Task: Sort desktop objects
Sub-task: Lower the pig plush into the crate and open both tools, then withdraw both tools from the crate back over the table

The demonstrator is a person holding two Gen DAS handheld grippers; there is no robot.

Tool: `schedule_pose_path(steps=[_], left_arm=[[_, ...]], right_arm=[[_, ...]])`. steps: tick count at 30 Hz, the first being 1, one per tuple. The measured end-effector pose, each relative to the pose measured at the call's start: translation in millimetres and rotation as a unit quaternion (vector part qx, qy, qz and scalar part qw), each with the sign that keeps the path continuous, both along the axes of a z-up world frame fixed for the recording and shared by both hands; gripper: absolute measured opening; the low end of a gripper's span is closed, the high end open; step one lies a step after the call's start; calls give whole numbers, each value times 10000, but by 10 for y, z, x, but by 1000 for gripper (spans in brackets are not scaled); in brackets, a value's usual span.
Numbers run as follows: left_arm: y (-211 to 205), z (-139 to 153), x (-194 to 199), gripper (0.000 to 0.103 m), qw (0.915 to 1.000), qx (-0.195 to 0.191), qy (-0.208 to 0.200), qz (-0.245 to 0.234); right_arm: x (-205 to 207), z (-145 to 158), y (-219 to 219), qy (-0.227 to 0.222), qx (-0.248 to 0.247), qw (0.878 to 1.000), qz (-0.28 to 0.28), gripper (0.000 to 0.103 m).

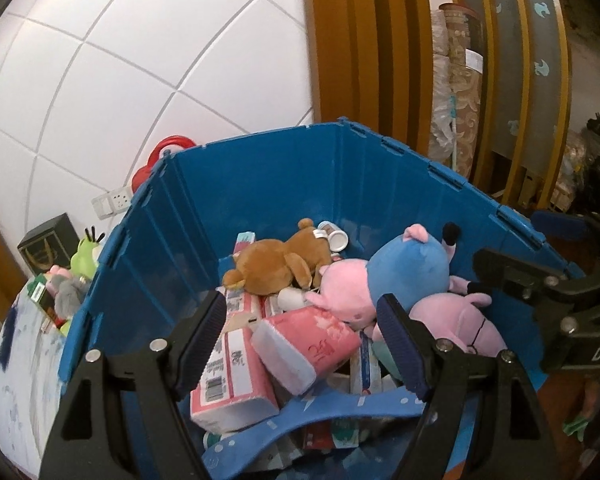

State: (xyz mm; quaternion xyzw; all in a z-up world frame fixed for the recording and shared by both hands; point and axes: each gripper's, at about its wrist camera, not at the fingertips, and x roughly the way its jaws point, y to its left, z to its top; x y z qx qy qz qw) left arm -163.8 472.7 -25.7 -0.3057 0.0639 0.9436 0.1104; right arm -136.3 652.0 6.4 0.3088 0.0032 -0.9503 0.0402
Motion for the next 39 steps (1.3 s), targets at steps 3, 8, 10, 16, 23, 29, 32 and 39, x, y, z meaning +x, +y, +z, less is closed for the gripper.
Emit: schedule_pose_path(steps=[3,8,10,16,23,29,32,39], left_arm=[[-100,20,111,77,9999,93,62,100],[-305,95,300,77,9991,133,255,324],[-426,151,388,77,9980,117,410,457],[-864,295,583,78,9946,284,689,722],[-1650,320,767,81,9907,526,886,893],[-2785,241,954,81,9860,698,1034,1106],[-3428,162,1041,81,9840,606,1026,1326],[-4688,-155,1079,81,9770,653,693,1906]], right_arm=[[94,21,25,130,-72,9999,-46,103],[265,18,-108,413,120,9987,-269,103],[338,14,-231,608,344,9969,-371,103],[473,23,-568,741,481,9950,-467,103],[601,85,-1142,765,549,9945,-456,103],[696,159,-2037,931,369,9946,-285,103],[651,127,-2631,882,266,9956,-141,103],[578,-94,-3722,688,168,9972,228,103]])
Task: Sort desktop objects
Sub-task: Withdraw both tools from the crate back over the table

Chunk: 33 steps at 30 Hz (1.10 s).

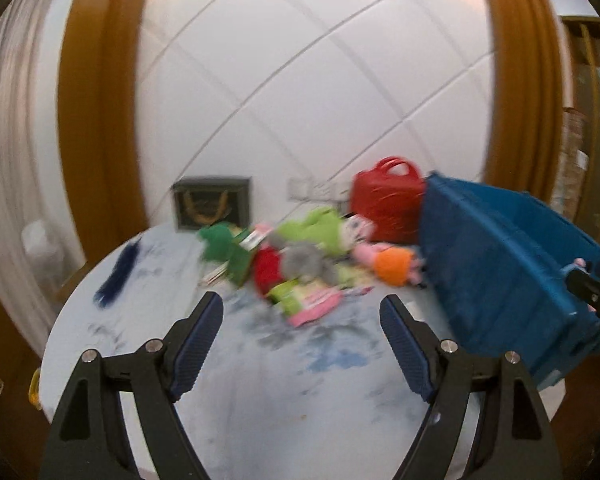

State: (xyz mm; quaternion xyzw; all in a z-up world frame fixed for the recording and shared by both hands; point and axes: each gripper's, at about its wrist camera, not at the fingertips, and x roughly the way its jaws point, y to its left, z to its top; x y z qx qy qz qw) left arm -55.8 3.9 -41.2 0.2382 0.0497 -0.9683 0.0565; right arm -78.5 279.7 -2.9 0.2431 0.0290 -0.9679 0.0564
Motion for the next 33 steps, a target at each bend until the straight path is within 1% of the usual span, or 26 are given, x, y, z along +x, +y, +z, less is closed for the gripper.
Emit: schedule_pose_path(steps=[1,4,6,10,13,15,18,23,28,33], left_arm=[[-159,-68,-34,81,9999,57,-115,70],[-392,-220,-92,81,9993,155,-286,174],[-532,-353,-184,81,9984,286,-415,237],[-702,-591,-418,81,9960,377,-743,315],[-809,-725,-668,81,9942,381,-928,392],[-852,-777,-851,81,9933,357,-1012,429],[-882,-880,-1244,81,9914,293,-1183,483],[-885,-1108,-1817,81,9867,424,-1486,508],[-846,-1445,-2269,81,9792,475,-1922,437],[-766,-1699,-2716,81,9747,401,-2194,145]], right_arm=[[-21,-27,-85,-54,24,10000,34,103],[-135,-108,-368,-217,148,9996,121,103],[-256,-176,-522,-324,169,9991,193,103],[-569,-408,-737,-585,223,9974,365,103],[-847,-590,-813,-796,137,9957,443,103],[-1126,-744,-837,-965,98,9942,474,103],[-1513,-928,-840,-1216,36,9913,496,103],[-2193,-1305,-777,-1643,-13,9852,484,103],[-2670,-1701,-688,-2143,-62,9762,320,103],[-2948,-2029,-591,-2503,-99,9681,19,103]])
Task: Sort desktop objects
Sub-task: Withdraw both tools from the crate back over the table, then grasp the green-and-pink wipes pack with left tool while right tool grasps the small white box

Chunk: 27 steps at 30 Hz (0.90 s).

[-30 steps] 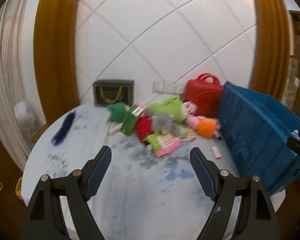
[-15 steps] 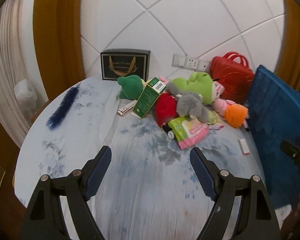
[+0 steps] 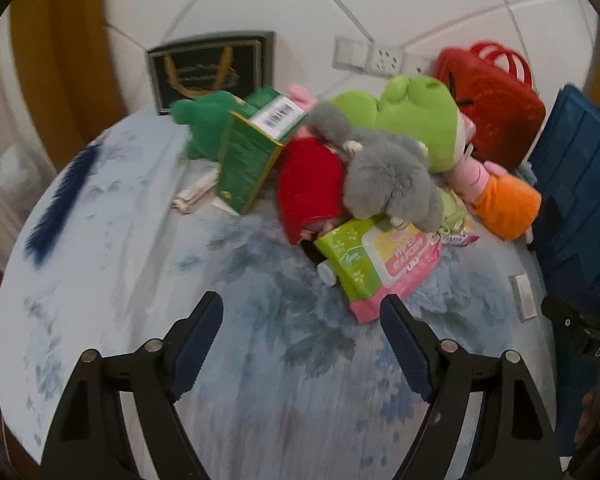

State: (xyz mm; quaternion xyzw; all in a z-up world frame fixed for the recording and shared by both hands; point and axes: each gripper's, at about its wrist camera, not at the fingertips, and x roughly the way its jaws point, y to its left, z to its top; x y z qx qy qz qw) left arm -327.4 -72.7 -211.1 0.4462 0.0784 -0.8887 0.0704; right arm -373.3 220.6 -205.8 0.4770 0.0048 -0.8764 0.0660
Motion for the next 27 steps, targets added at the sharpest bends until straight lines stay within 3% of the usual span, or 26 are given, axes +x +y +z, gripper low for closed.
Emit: schedule_pose_path(steps=[6,11,17,19,21,24,27], left_arm=[[119,-252,-565,81,9979,-11,-272,-591],[296,-492,-950,81,9919,-238,-448,-1164],[454,-786,-1236,86,9877,-13,-567,-1457],[483,-819,-1254,86,9868,81,-577,-1512],[458,-830,-1199,82,9868,229,-509,-1522],[383,-843,-1065,67,9848,499,-524,-1580],[321,-847,-836,56,9840,550,-595,-1588]], right_arm=[[-210,-290,204,-345,114,9983,-452,103],[-367,-521,304,-537,314,9945,-838,103],[-455,-674,235,-348,1038,9824,-1511,103],[-475,-726,174,-288,1052,9833,-1460,103],[-514,-837,212,-356,444,9891,-1357,103],[-565,-992,370,-311,590,9825,-1738,103],[-621,-1115,516,-412,294,9842,-1699,103]])
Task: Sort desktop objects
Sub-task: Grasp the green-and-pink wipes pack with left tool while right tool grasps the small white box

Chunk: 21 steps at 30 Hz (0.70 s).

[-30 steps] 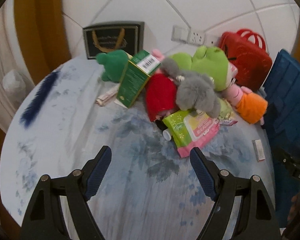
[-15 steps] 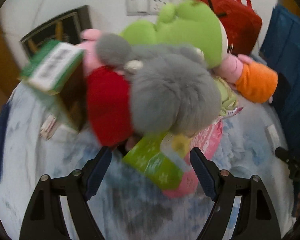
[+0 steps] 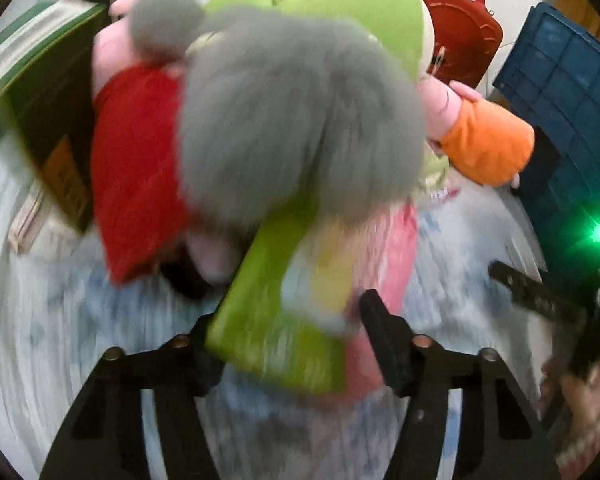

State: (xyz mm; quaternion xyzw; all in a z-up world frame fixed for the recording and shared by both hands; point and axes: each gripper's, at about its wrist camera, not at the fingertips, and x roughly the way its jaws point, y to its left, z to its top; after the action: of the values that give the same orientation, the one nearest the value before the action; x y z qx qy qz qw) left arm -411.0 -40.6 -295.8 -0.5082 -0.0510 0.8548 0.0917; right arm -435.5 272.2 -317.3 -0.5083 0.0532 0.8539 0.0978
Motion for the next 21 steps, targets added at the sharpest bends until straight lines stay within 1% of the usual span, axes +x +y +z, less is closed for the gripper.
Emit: schedule_pose_path(steps=[1,2,3,4,5,6,8,9,10,12,15,17,19,20,21], left_arm=[[-2,-9,52,49,10000,-78,-19,-2],[-12,-24,130,43,9998,-196,-66,8],[-37,-32,194,42,9997,-243,-65,43],[-84,-21,266,41,9996,-229,-90,113],[-117,-5,306,40,9995,-222,-120,170],[-143,17,344,39,9993,-250,-147,217],[-200,24,361,39,9990,-325,-205,234],[-209,13,416,39,9988,-364,-238,229],[-212,13,460,39,9985,-409,-277,216],[-229,7,554,39,9980,-476,-355,233],[-273,-29,747,39,9971,-539,-457,267],[-304,-37,878,39,9963,-583,-563,277],[-308,2,962,39,9954,-590,-689,301],[-336,57,994,39,9953,-593,-675,356],[-355,123,1010,39,9954,-618,-595,429]], right_arm=[[-4,-1,-12,7,38,9999,118,100],[0,8,-32,15,21,9997,253,96],[19,39,-75,43,23,9991,413,82],[42,69,-123,66,14,9984,559,63],[77,104,-193,79,-86,9969,773,54],[107,121,-248,70,-234,9953,934,40],[155,135,-332,10,-464,9926,1124,38],[197,145,-388,-48,-662,9899,1254,37],[234,152,-422,-85,-839,9874,1335,33],[308,151,-499,-190,-1165,9810,1539,32],[417,168,-667,-296,-1276,9725,1928,32],[448,212,-739,-259,-1336,9693,2046,34],[438,282,-802,-188,-1272,9691,2105,42],[428,320,-814,-150,-1222,9702,2088,44],[407,365,-800,-107,-1205,9713,2048,50]])
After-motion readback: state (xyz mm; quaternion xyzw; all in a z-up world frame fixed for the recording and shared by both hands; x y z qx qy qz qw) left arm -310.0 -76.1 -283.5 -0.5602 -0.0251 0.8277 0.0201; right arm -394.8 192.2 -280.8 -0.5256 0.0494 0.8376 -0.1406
